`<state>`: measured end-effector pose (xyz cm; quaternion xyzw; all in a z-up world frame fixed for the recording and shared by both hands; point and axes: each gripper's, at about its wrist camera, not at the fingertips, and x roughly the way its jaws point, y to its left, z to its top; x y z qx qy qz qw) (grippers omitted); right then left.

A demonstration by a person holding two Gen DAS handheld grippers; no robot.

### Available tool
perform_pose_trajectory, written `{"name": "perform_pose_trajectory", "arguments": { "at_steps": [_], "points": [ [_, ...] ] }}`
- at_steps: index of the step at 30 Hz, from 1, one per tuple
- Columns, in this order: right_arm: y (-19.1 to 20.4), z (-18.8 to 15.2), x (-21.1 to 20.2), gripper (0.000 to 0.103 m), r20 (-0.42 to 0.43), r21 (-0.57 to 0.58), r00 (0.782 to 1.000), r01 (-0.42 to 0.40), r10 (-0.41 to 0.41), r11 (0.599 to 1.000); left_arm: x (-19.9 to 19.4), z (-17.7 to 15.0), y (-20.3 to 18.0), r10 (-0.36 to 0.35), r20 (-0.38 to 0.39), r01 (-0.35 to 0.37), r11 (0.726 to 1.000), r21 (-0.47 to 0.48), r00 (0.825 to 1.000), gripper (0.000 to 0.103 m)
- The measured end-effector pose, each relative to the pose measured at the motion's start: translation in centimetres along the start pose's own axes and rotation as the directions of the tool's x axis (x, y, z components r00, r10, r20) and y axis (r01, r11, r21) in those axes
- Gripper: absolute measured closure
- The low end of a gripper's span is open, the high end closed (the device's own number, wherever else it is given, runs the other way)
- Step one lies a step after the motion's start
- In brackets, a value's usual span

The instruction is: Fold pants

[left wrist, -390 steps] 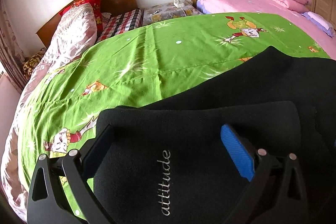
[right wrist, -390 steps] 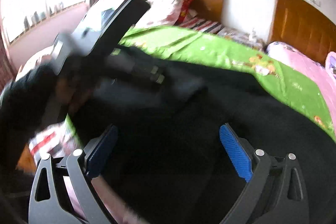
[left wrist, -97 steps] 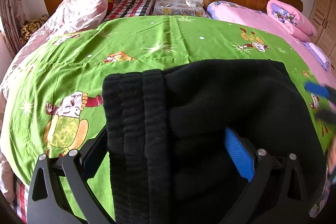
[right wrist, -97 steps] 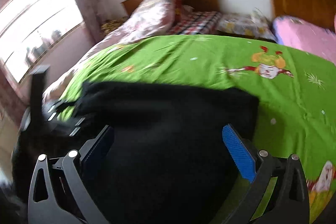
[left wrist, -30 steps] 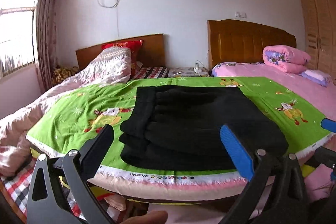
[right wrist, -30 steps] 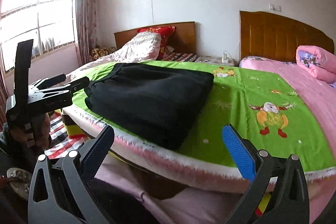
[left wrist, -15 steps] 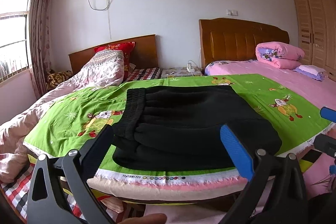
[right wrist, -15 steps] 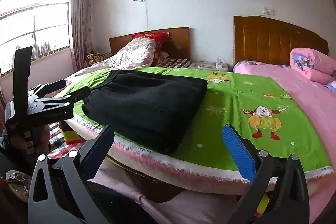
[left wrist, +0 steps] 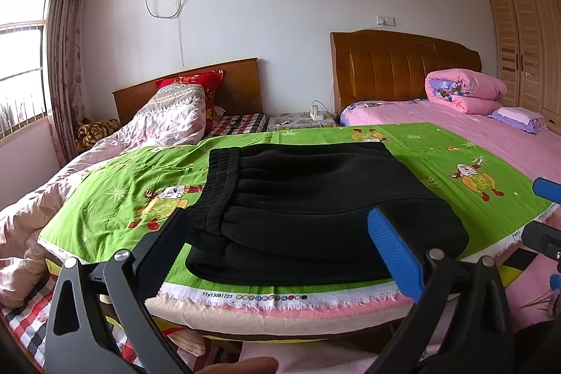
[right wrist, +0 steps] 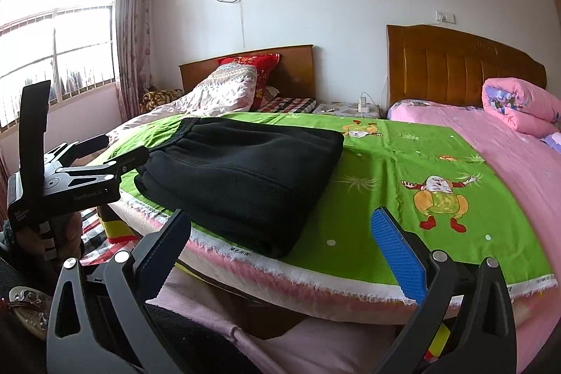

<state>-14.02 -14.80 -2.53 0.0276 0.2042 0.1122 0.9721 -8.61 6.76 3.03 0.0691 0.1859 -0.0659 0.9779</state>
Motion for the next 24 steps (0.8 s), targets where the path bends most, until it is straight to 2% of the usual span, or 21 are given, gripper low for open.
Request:
{"name": "perform_pose_trajectory", "arguments": {
  "at_steps": [24],
  "points": [
    [0.16, -0.23, 0.45, 0.004, -0.012, 0.002, 1.0, -0.01, 0.01, 1.0, 0.05, -0.01, -0.03, 0.0, 0.0, 0.0, 1.0, 0.001, 1.0, 0.001]
  ]
}}
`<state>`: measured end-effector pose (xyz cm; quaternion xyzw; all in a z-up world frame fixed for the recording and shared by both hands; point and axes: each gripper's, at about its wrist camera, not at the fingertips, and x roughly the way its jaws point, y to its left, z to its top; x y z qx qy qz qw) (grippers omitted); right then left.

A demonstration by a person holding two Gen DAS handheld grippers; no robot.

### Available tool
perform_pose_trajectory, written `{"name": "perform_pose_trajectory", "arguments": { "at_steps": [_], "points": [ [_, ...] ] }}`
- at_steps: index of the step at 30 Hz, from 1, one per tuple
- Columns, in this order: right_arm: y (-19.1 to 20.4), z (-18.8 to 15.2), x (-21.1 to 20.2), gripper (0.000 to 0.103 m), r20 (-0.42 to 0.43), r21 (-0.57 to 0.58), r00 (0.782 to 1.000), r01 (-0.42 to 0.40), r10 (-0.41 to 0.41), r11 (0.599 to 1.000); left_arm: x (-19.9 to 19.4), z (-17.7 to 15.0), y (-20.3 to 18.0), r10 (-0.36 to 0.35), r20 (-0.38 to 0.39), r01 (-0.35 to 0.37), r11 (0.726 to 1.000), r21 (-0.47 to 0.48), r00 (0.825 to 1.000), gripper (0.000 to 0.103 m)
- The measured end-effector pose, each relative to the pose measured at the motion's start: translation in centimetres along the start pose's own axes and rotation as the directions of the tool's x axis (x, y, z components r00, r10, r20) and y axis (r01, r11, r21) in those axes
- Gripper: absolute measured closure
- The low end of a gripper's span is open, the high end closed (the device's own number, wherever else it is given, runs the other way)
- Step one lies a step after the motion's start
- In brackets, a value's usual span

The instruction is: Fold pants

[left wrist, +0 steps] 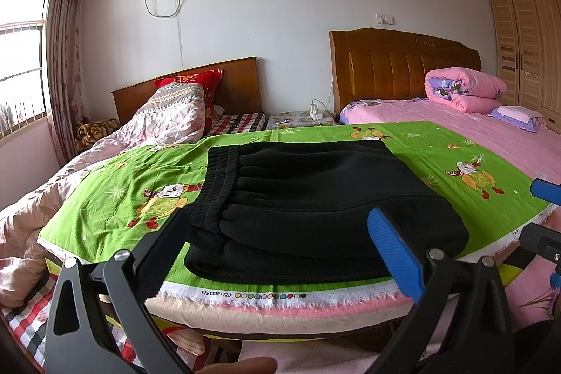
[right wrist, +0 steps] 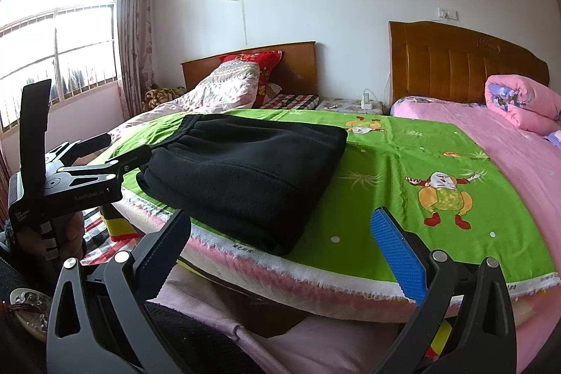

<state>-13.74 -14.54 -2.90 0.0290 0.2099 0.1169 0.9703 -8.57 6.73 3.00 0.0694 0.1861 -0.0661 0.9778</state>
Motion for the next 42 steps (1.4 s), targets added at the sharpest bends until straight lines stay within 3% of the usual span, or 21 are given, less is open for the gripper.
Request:
{"name": "perform_pose_trajectory", "arguments": {
  "at_steps": [32, 42],
  "points": [
    [0.05, -0.09, 0.15, 0.004, -0.004, 0.003, 1.0, -0.004, 0.004, 1.0, -0.14, -0.22, 0.09, -0.006, 0.011, 0.006, 1.0, 0.002, 1.0, 0.001],
    [0.2, -0.46, 0.3, 0.004, -0.009, 0.005, 1.0, -0.009, 0.009, 1.0, 0.23, -0.59, -0.44, -0.08, -0.01, 0.08, 0.997, 0.009, 0.997, 0.001]
  ]
}}
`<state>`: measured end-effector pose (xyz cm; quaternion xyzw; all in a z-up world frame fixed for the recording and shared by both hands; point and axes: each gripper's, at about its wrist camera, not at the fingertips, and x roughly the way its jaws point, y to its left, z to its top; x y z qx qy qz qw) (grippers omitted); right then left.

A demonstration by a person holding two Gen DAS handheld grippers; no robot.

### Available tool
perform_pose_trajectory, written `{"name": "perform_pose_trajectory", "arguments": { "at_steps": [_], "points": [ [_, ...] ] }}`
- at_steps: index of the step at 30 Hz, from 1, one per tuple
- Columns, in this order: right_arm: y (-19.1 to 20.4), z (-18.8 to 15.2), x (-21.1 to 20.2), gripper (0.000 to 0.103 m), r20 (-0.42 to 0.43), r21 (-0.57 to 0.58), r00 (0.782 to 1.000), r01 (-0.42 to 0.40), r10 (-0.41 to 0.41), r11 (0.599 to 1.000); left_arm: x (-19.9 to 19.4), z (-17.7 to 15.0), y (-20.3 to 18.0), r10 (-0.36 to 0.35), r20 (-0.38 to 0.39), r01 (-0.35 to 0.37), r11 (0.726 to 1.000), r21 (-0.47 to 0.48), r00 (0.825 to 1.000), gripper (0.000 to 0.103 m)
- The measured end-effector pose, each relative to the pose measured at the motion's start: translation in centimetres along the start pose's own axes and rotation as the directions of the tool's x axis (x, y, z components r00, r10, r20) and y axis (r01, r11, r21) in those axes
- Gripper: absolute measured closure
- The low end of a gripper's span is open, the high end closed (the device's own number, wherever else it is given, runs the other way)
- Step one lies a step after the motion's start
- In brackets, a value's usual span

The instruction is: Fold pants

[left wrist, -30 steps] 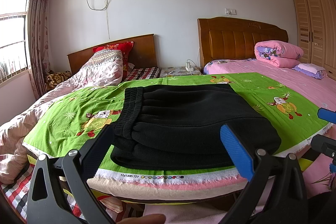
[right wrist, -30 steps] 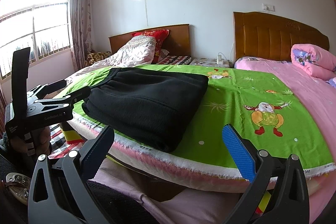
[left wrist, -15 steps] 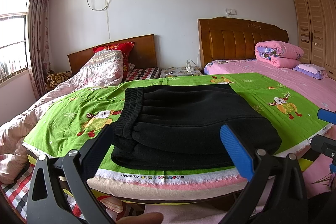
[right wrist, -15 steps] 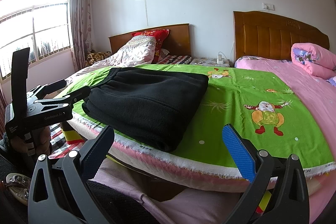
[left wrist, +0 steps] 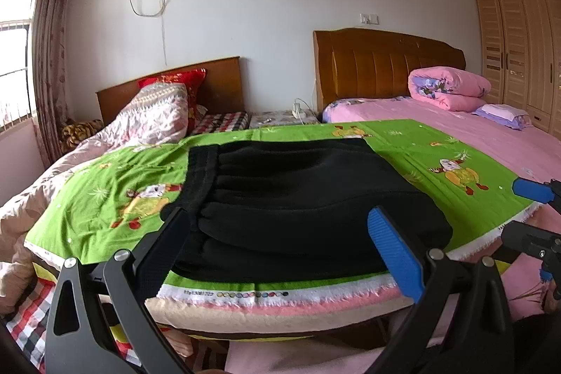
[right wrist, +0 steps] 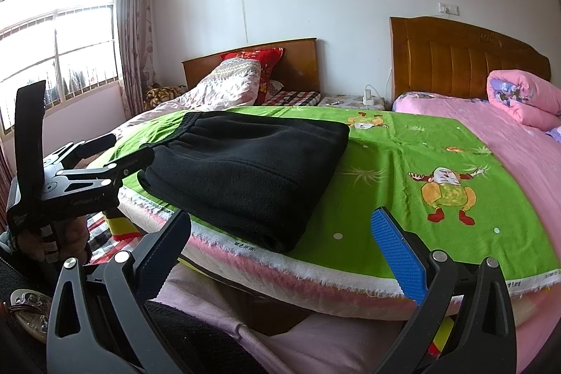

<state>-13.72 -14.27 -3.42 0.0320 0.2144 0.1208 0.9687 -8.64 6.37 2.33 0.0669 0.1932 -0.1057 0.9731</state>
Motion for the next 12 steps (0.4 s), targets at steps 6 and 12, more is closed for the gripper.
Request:
{"name": "perform_pose_trajectory", "arguments": {
  "at_steps": [6, 12],
  "points": [
    [0.04, -0.06, 0.01, 0.004, -0.001, 0.001, 1.0, -0.001, 0.001, 1.0, 0.37, -0.18, 0.46, 0.018, -0.02, -0.019, 1.0, -0.023, 1.0, 0.001],
    [0.25, -0.31, -0.01, 0.004, -0.003, -0.001, 1.0, -0.003, 0.003, 1.0, 0.82, -0.16, 0.73, 0.025, -0.04, -0.026, 0.999, -0.029, 0.999, 0.001]
  ]
}}
